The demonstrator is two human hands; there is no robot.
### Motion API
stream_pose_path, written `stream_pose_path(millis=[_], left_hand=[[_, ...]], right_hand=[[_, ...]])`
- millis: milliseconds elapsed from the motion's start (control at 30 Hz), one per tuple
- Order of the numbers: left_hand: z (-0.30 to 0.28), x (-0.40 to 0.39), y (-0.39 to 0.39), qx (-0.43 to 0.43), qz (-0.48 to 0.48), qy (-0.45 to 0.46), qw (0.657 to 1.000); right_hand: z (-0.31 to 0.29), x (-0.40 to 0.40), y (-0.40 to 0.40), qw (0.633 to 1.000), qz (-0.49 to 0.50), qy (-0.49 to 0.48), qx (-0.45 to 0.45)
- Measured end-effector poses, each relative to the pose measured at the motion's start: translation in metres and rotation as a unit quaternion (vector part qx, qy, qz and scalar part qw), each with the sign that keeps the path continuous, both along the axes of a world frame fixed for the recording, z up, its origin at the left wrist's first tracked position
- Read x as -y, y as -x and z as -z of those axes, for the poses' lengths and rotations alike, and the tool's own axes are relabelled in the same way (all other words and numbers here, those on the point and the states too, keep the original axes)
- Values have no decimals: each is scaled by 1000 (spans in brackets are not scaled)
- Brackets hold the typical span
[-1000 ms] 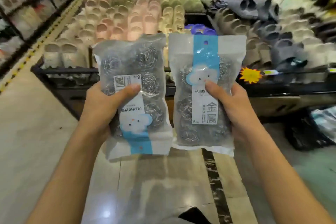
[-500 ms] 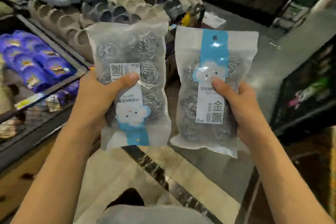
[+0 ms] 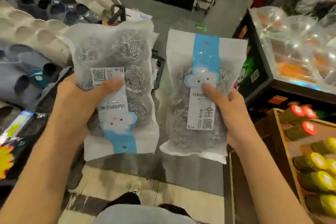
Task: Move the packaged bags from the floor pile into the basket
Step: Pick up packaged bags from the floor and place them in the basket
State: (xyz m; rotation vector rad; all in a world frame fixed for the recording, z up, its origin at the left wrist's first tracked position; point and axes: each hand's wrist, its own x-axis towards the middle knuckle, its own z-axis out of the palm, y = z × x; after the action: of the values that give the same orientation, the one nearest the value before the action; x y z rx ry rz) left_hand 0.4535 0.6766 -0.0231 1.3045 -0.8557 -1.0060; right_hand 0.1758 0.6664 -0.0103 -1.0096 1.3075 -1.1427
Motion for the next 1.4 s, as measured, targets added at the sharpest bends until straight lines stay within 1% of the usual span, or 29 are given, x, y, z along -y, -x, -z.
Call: stream_pose_path(millis=[167, 333, 500, 567, 633, 733, 933, 1067, 1200, 1333, 1400], left_hand=[[-1, 106, 12, -5, 42, 8, 999], [2, 209, 43, -5, 102, 4, 995], [12, 318, 79, -1, 132, -7, 991], [13, 367, 94, 7, 129, -18, 991], [14, 412, 106, -2, 108, -39, 993], [15, 471, 120, -14, 80, -45, 996], [27, 557, 119, -22, 16, -65, 997], [37, 612, 111, -44, -55, -63, 995], [54, 664, 93, -53, -119, -69, 989], [67, 707, 76, -82, -186, -83, 976], [71, 723, 72, -93, -218, -94, 967]], right_hand=[[-3, 73, 10, 998, 56, 0, -2], [2, 153, 36, 995, 99, 0, -10], [14, 259, 75, 993, 120, 3, -14], [17, 309, 92, 993, 121, 2, -6], [18, 358, 108, 993, 118, -8, -3], [17, 432, 128, 996, 94, -9, -1], [19, 564, 135, 1000, 17, -21, -6], [26, 657, 117, 998, -54, -40, -7], [39, 743, 90, 992, -106, -57, -31], [51, 821, 55, 979, -176, -86, -52], [57, 855, 37, 972, -208, -83, -65]])
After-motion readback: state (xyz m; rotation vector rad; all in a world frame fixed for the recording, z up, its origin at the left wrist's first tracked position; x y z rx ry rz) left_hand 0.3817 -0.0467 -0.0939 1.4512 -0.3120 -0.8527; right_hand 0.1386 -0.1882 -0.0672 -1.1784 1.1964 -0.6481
